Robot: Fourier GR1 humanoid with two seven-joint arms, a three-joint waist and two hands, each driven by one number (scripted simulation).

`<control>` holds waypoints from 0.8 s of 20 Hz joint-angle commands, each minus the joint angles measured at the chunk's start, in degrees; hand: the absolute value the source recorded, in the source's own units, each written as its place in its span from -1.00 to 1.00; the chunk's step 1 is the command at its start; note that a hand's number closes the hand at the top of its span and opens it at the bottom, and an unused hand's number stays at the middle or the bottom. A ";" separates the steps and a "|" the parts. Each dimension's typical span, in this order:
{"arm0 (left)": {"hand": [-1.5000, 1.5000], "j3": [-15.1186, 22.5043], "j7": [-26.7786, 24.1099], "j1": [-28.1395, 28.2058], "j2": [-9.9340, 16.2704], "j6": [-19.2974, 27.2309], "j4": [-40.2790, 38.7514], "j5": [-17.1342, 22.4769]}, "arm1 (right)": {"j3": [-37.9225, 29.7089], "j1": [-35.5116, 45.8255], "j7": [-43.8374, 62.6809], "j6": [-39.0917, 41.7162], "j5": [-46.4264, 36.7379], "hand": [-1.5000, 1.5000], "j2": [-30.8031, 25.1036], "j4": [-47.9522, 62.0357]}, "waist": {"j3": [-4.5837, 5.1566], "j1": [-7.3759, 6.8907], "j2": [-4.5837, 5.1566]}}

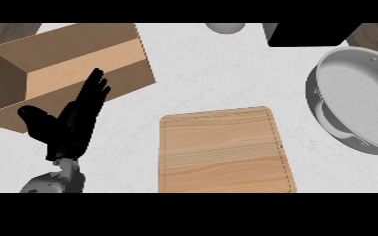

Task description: Pick the cupcake from the cutting board and place it in the pot

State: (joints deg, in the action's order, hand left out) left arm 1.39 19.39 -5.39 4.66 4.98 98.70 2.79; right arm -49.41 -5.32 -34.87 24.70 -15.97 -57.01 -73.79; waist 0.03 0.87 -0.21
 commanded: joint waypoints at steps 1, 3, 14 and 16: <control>0.00 -2.77 4.37 -3.71 2.78 -1.88 1.60 2.49 | -0.03 5.49 4.86 3.84 3.58 1.00 -2.50 -0.64 | 0.00 -1.06 0.19; 0.00 -0.53 -0.04 0.15 0.29 -0.82 0.40 0.22 | 0.37 6.18 10.53 6.10 3.91 1.00 -2.85 -3.84 | 0.01 -0.90 0.17; 0.00 0.82 -0.06 -1.91 -0.54 -1.31 -1.58 -0.91 | 20.14 24.24 26.50 -0.99 -1.67 1.00 0.57 -0.64 | -0.02 -2.17 0.46; 0.00 -2.13 -1.85 -5.19 0.63 -1.99 -5.79 0.16 | 22.59 27.03 27.32 -1.33 -2.87 1.00 1.08 1.15 | 0.00 -1.89 0.50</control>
State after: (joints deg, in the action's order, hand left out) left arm 0.12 19.38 -8.26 5.04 3.39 96.72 3.28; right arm -33.03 15.70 -11.30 25.38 -16.19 -56.94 -74.98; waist 0.03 -0.80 0.15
